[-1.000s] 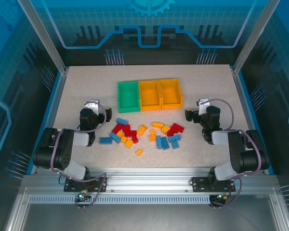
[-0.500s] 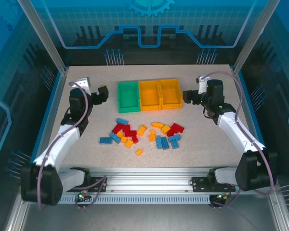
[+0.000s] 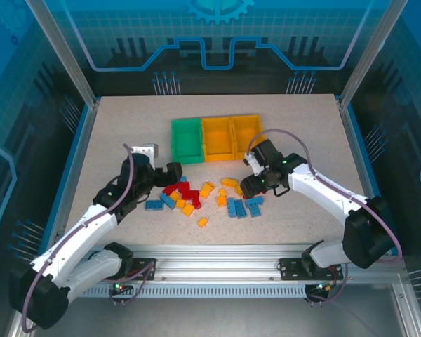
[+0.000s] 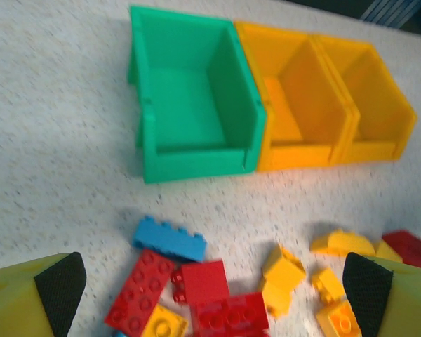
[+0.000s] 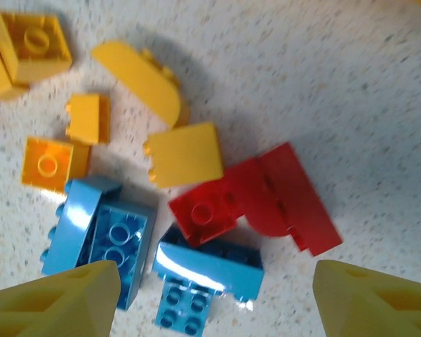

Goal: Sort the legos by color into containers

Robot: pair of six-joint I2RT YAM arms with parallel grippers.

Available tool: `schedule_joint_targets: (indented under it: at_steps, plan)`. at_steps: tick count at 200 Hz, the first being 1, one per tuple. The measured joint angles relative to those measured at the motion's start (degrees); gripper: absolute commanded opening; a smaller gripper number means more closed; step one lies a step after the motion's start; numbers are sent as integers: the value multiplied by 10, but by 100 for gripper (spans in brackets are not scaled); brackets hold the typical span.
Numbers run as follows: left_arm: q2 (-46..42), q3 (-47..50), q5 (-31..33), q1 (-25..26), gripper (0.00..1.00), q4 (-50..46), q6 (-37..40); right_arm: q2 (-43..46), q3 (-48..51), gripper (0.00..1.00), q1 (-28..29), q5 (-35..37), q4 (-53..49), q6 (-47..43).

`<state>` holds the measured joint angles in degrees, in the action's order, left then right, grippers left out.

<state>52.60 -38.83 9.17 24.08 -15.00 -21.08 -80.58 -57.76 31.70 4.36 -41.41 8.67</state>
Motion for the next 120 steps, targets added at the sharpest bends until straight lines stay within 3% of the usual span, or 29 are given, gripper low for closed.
schedule_joint_targets:
  at_steps: [59,120]
  plan:
    - [25,13,0,49,99,3,0,-59,-26,79,14,49,-45,41]
    - [42,17,0,55,99,20,0,-115,-31,75,-32,39,-37,126]
